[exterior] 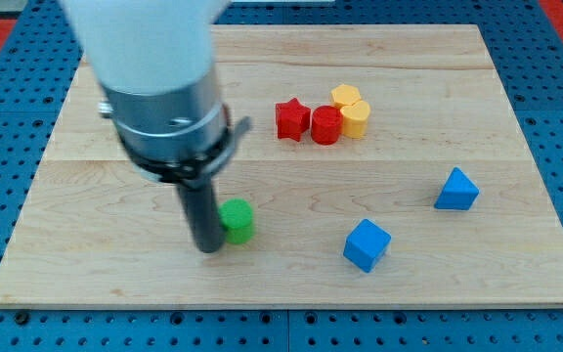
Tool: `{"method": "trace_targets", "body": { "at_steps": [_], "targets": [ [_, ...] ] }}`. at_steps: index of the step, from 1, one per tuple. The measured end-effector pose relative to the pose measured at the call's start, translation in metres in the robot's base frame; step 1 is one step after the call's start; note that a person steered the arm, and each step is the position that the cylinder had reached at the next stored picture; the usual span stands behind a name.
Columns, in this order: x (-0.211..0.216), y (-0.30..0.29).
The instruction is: Place the blue cube below the blue triangle
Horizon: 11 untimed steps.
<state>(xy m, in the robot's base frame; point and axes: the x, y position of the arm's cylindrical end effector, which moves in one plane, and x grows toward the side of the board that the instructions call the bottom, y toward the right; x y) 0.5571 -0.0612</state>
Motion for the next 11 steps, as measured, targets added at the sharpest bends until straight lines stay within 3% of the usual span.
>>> {"method": "trace_targets", "body": {
  "at_steps": [1,2,3,4,6,9,11],
  "targets": [
    [0.008,0.004],
    [0.043,0.045],
    [0.045,0.096],
    [0.037,0.13],
    [0.022,0.109],
    [-0.011,0.205],
    [0.043,0.019]
  ]
}}
